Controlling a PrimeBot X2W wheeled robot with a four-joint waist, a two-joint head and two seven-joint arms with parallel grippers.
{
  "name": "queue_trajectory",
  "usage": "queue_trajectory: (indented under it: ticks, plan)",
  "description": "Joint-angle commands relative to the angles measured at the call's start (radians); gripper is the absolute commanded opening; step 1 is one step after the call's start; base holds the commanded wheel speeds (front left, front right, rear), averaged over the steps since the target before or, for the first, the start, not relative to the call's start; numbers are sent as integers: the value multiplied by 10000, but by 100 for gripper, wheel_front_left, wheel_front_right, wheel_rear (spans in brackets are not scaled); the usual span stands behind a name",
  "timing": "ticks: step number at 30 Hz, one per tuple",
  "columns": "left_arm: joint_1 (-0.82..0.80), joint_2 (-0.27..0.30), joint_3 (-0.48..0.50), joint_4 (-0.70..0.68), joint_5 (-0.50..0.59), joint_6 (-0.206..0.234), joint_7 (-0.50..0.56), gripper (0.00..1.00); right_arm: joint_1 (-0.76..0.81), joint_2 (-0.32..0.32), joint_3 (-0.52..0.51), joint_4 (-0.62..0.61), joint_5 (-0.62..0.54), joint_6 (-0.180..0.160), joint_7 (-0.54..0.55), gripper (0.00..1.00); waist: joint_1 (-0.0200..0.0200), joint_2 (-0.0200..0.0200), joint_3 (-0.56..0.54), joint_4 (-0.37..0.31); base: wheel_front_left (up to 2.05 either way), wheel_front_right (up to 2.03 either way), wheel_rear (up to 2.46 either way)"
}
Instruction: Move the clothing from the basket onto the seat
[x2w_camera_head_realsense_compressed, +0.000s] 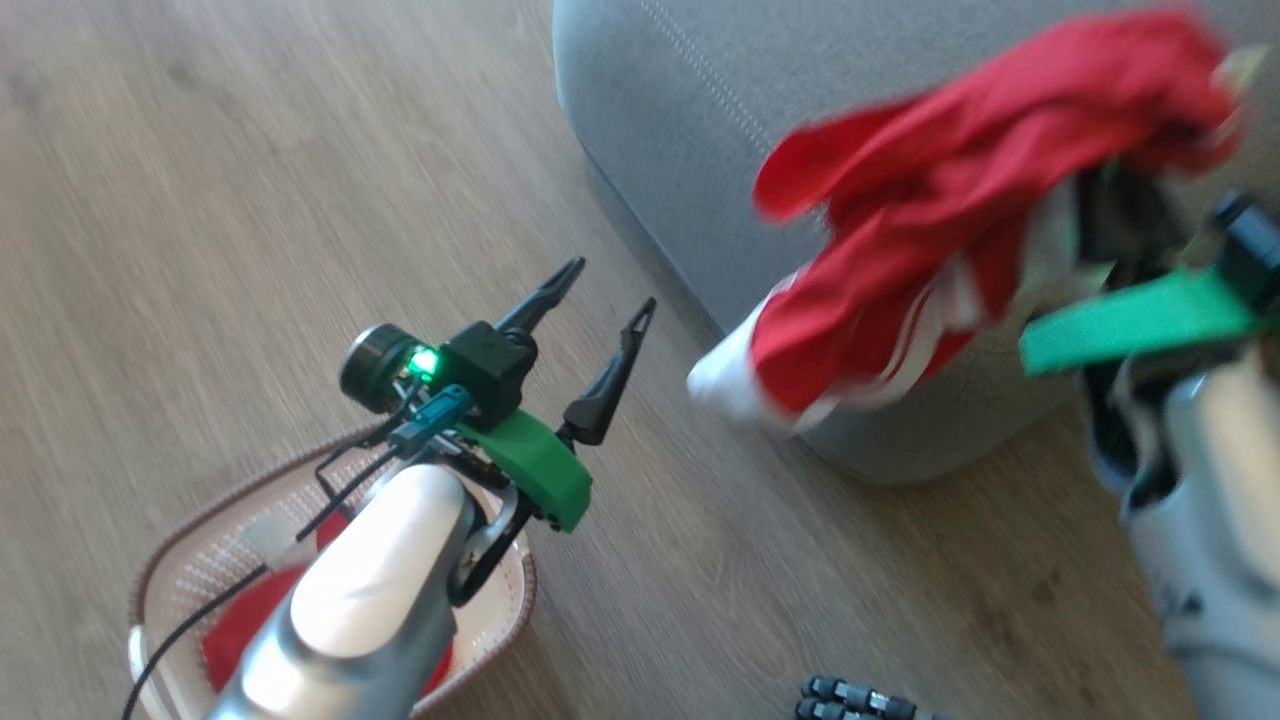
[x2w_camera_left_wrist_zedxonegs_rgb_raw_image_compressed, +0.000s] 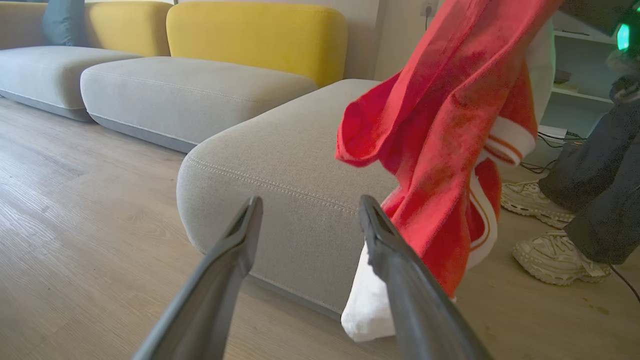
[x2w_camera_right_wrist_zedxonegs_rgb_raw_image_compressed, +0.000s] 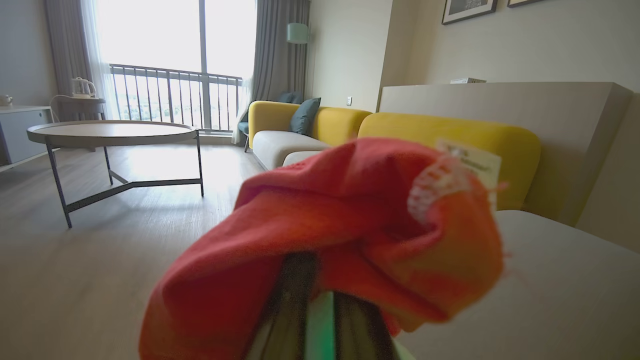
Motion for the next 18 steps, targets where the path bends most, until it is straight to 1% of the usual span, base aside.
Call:
queue_trajectory:
  ticks: [1,6,10,11,15,18]
  plan:
    - [-353,308,296,-425,19,-62,-42,100,-1040,-234,-238,-127,-115,69,-51,0,0,-1,598,2,0,0,0]
    - [-423,677,415,-738,298,-62,-42,100,-2550,-585,-660,574,-222,69,-51,0,0,-1,1507,-9,0,0,0]
    - [-732,765,273,-1114,524,-63,-42,100,-3525,-1069,-1226,1239,-425,69,-51,0,0,-1,2251,338,0,0,0]
    - [-732,765,273,-1114,524,-63,-42,100,-3525,-1069,-1226,1239,-425,69,-51,0,0,-1,2251,338,0,0,0]
    - [-1191,879,-30,-1341,682,-63,-42,100,-4451,-1489,-1999,1955,-571,69,-51,0,0,-1,3053,678,0,0,0]
    - [-1572,958,-308,-1466,738,-63,-42,100,-5196,-1869,-2327,2475,-698,69,-51,0,0,-1,3534,944,0,0,0]
